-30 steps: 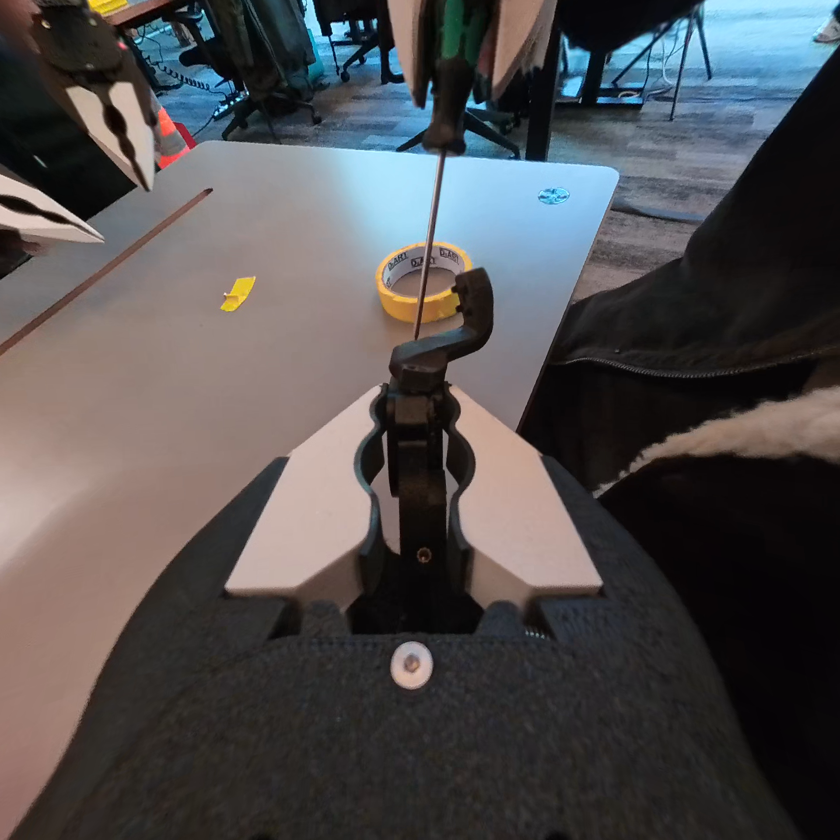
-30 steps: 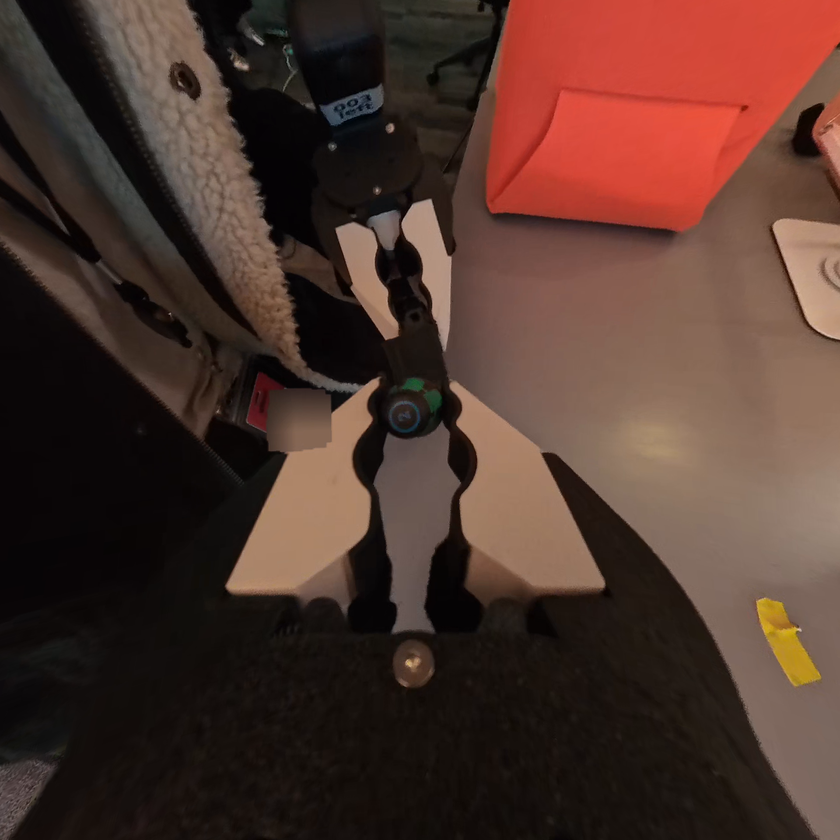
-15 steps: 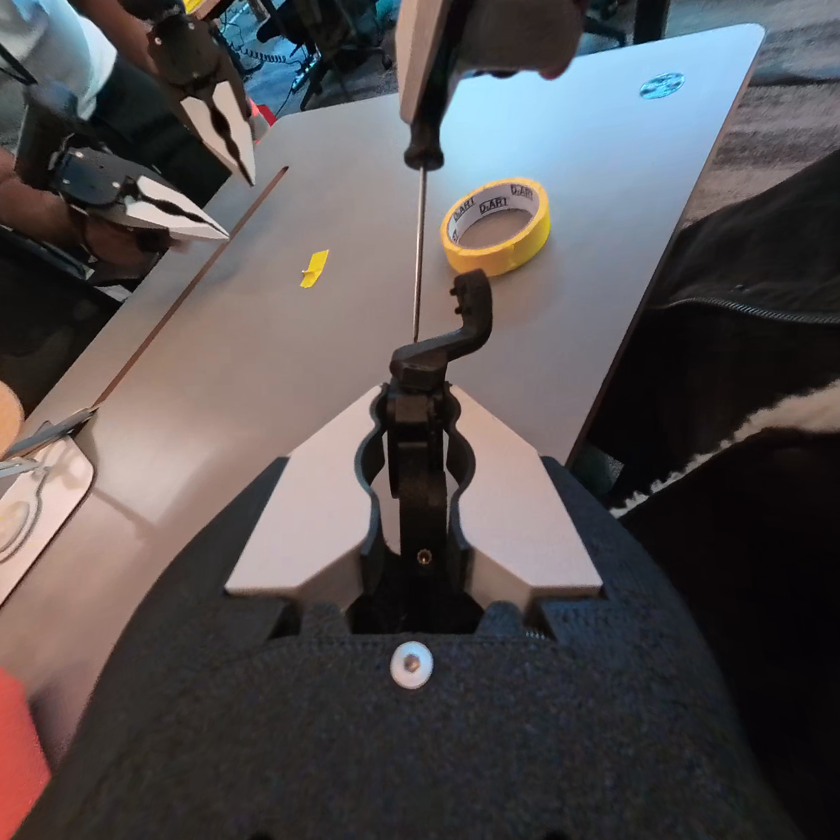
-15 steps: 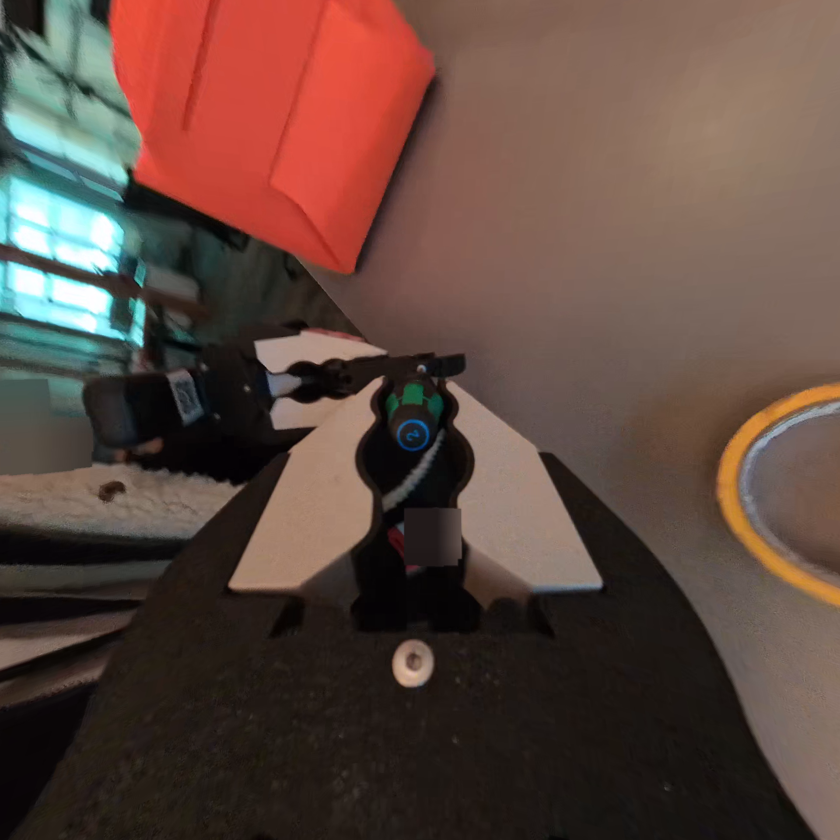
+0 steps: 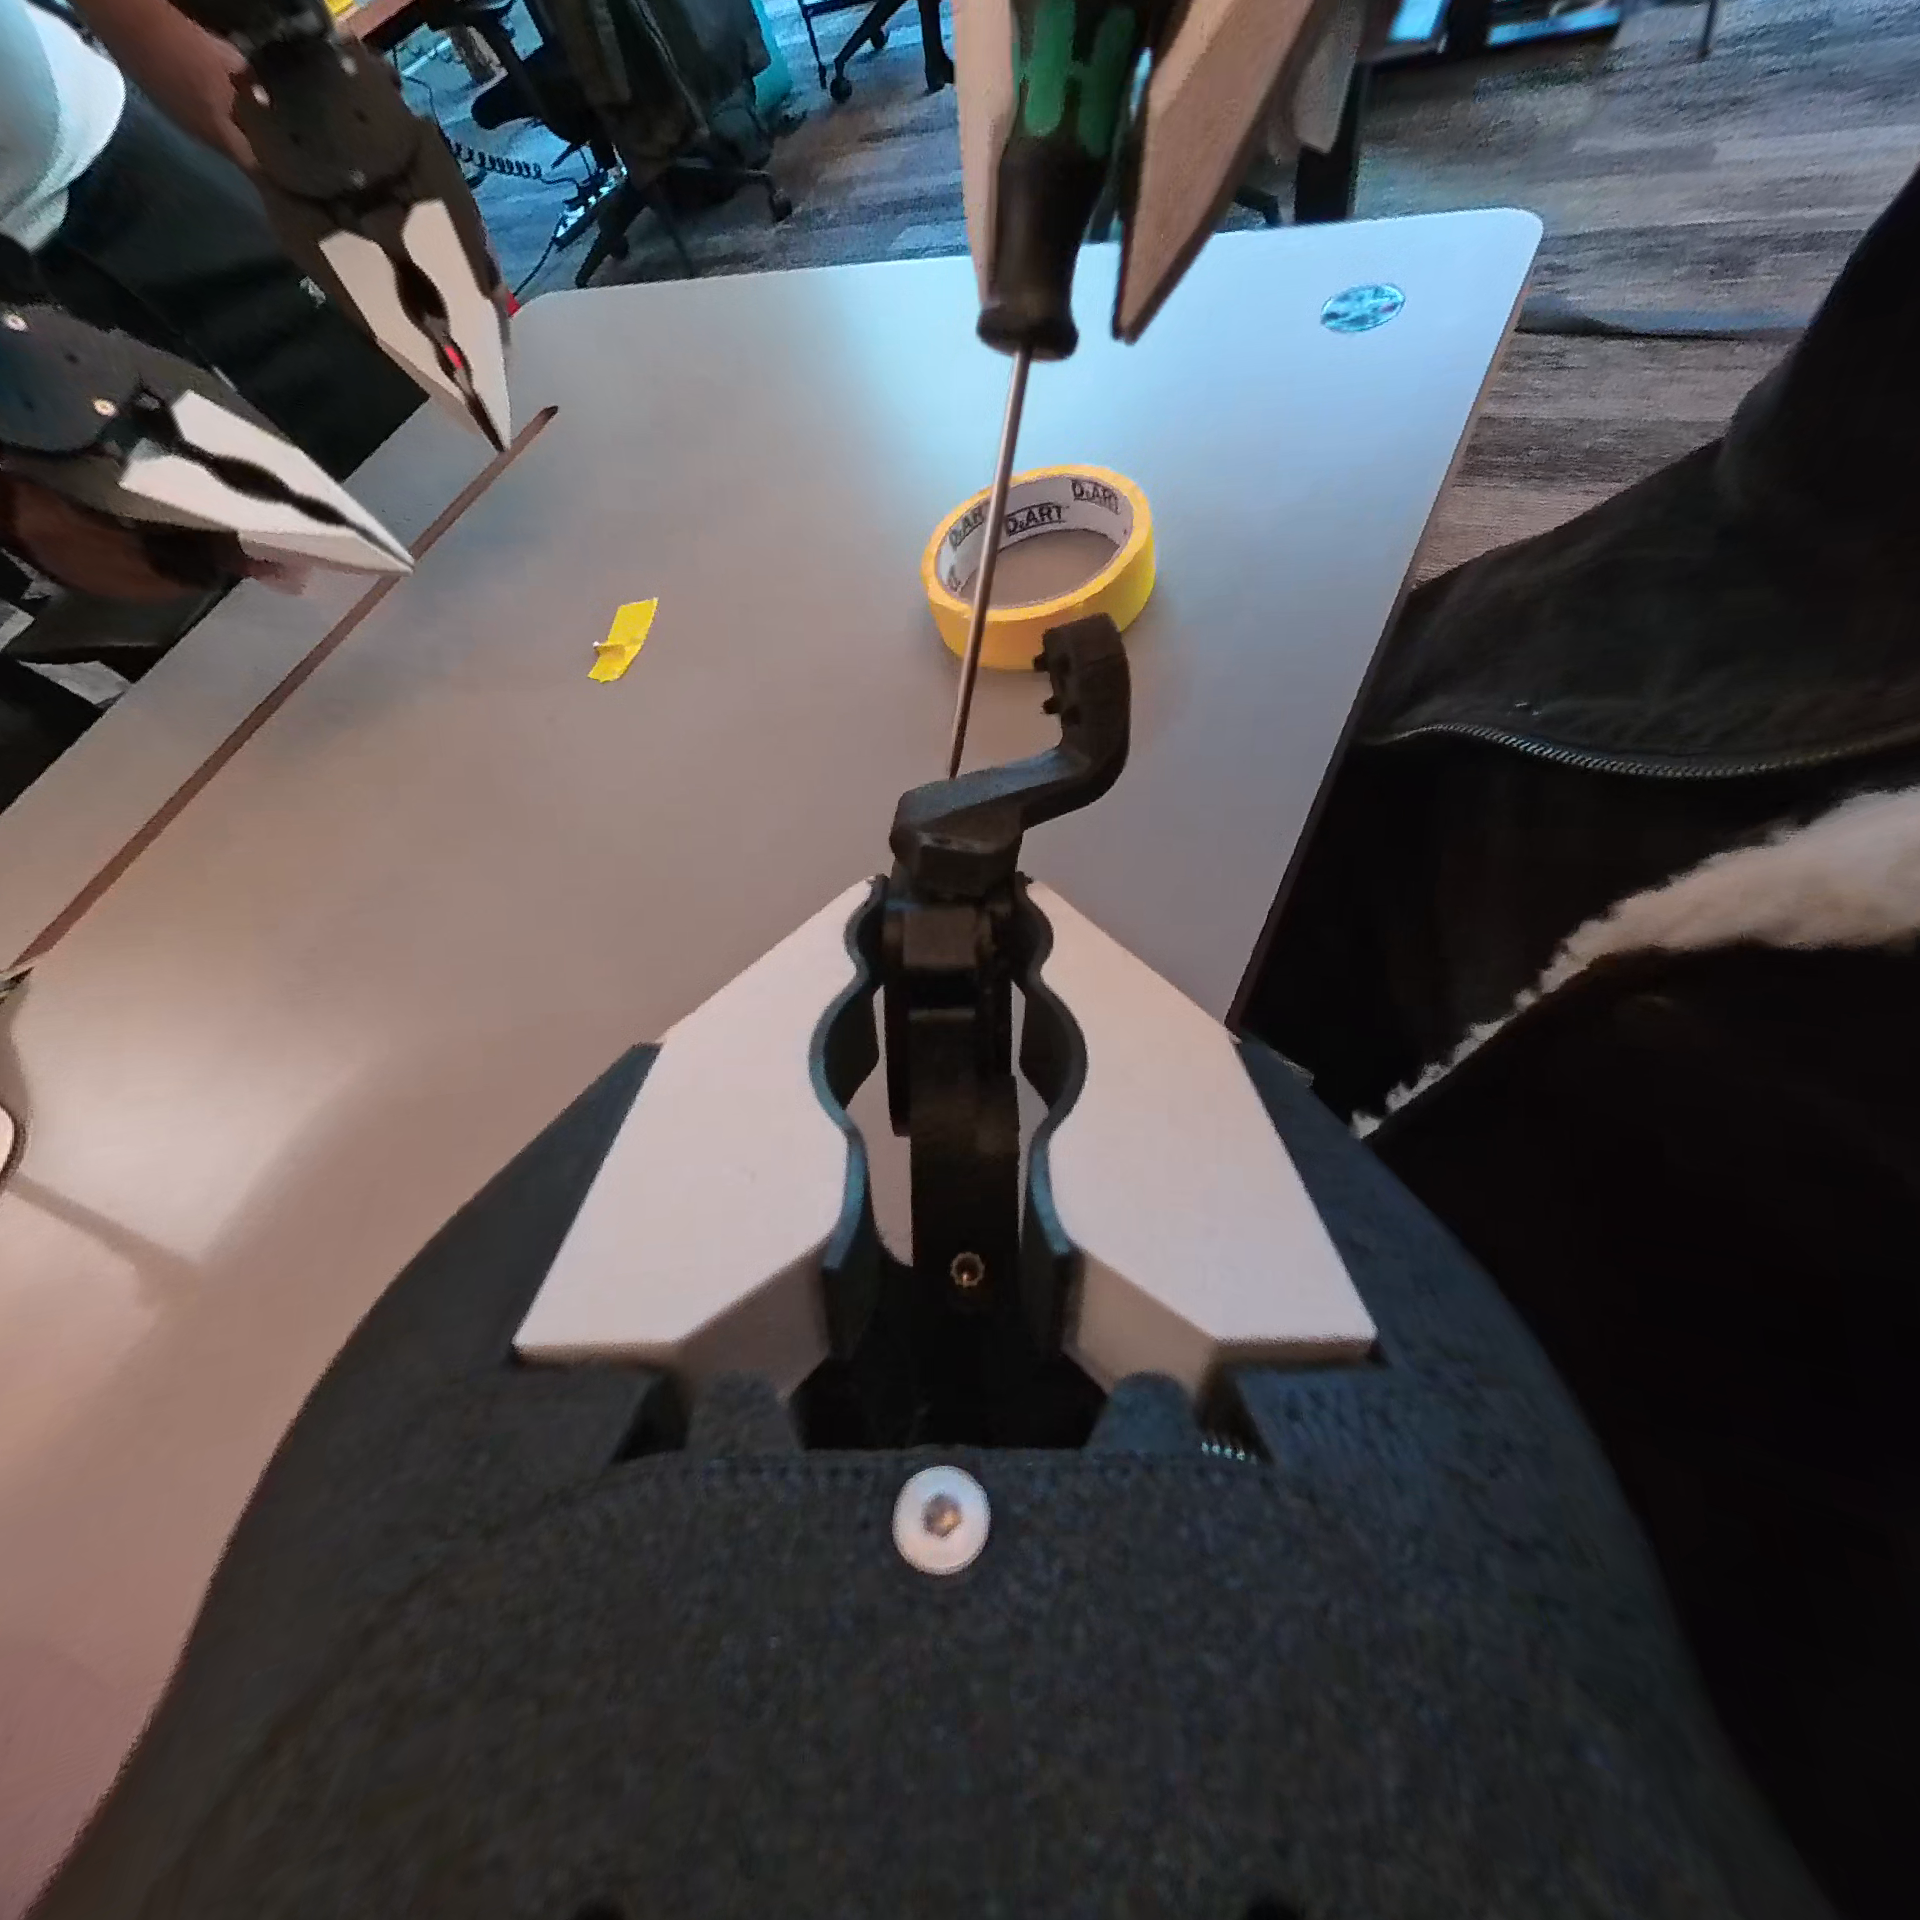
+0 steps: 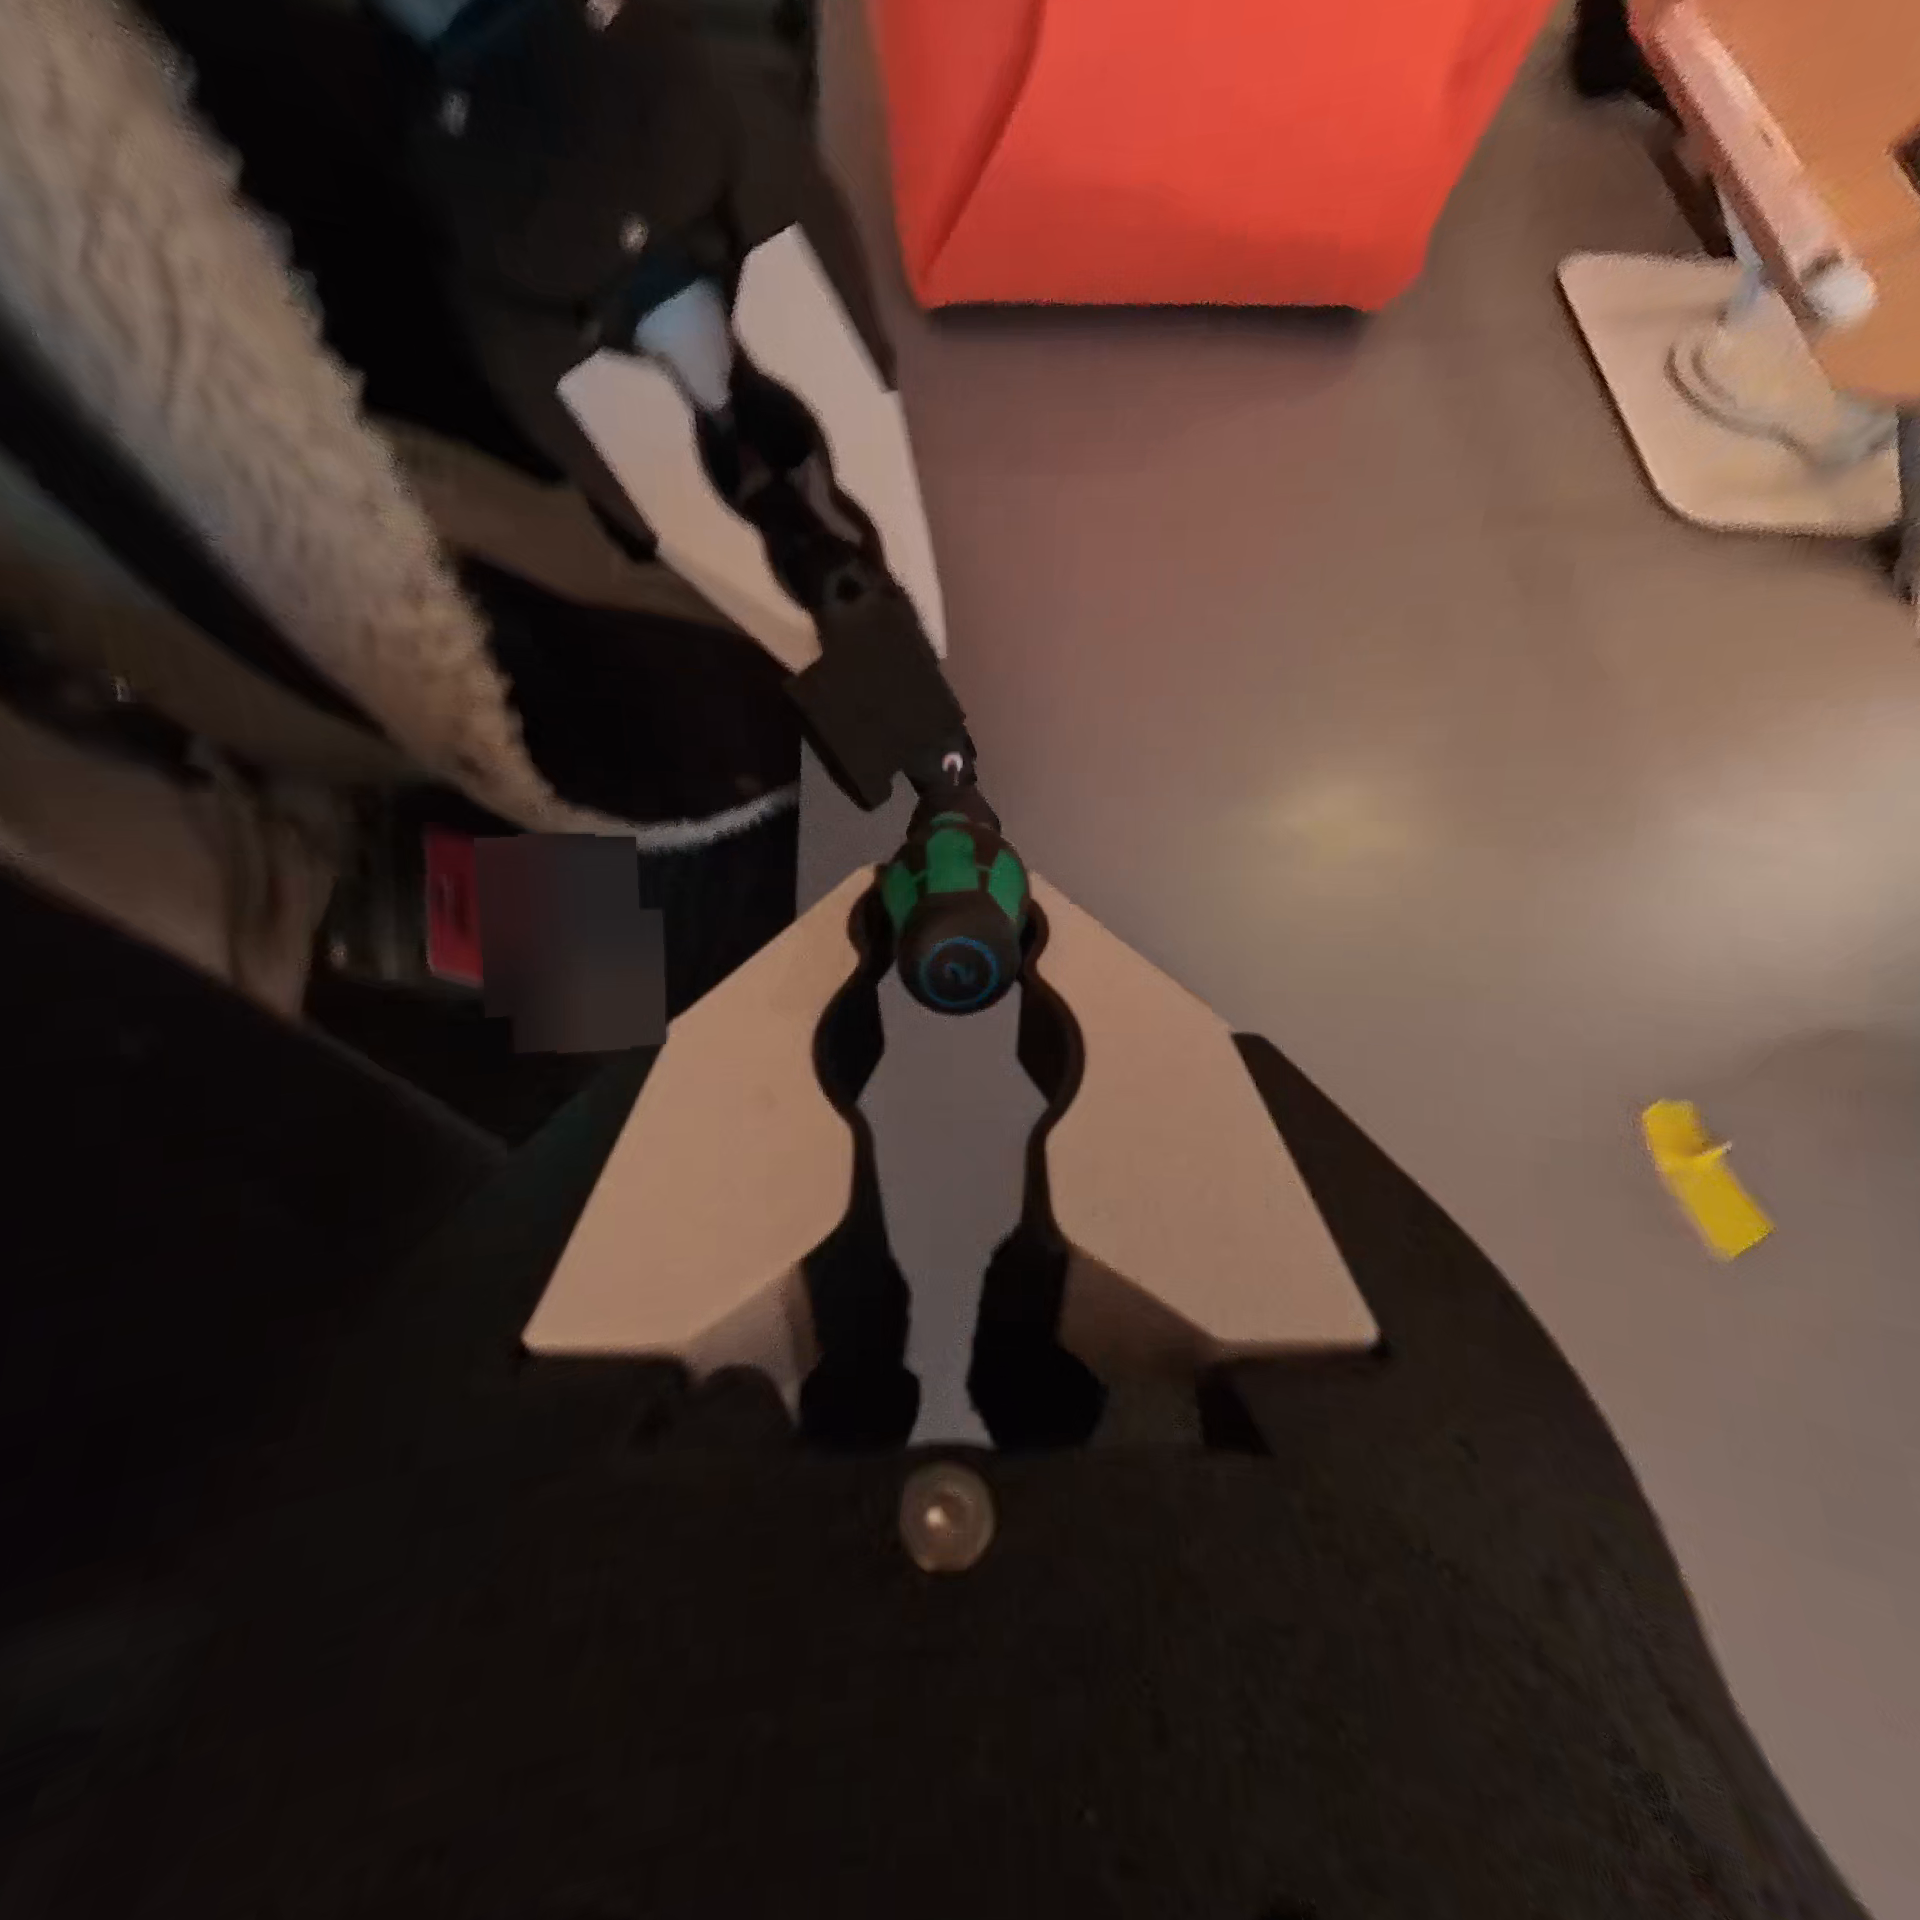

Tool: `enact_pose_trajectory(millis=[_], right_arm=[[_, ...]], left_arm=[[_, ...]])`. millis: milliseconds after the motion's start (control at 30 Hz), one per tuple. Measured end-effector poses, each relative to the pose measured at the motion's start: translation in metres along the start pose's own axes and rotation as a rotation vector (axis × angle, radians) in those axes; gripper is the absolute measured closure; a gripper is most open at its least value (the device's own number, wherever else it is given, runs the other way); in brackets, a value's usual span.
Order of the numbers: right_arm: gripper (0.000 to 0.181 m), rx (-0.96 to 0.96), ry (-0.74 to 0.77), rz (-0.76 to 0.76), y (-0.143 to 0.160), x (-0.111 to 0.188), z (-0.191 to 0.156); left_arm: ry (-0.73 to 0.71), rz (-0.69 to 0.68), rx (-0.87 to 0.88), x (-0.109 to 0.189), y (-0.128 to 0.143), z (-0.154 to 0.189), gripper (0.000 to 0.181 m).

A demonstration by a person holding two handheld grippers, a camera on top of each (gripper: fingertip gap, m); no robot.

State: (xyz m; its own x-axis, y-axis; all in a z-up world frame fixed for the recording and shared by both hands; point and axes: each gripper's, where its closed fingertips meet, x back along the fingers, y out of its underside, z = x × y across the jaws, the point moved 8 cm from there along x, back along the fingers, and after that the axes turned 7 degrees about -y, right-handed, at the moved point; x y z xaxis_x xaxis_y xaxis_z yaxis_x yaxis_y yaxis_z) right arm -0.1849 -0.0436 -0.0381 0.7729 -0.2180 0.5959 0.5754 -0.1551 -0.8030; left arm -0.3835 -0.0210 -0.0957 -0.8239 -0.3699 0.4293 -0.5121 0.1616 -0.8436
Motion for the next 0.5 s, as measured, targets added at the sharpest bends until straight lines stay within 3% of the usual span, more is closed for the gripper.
enact_pose_trajectory(millis=[200,300,333,500], right_arm=[[0.149,0.309,0.010,-0.064,-0.006,0.006,-0.005],[0.155,0.427,0.026,-0.087,-0.008,0.009,-0.006],[0.161,0.446,0.025,-0.096,-0.007,0.009,-0.006],[0.160,0.491,-0.002,-0.128,0.005,0.007,0.004]], left_arm=[[0.021,0.032,0.011,0.003,-0.004,0.001,0.159],[0.049,0.043,0.017,0.004,-0.004,0.004,0.159],[0.062,0.047,0.020,0.004,-0.005,0.005,0.159],[0.090,0.047,0.019,0.002,-0.004,0.008,0.159]])
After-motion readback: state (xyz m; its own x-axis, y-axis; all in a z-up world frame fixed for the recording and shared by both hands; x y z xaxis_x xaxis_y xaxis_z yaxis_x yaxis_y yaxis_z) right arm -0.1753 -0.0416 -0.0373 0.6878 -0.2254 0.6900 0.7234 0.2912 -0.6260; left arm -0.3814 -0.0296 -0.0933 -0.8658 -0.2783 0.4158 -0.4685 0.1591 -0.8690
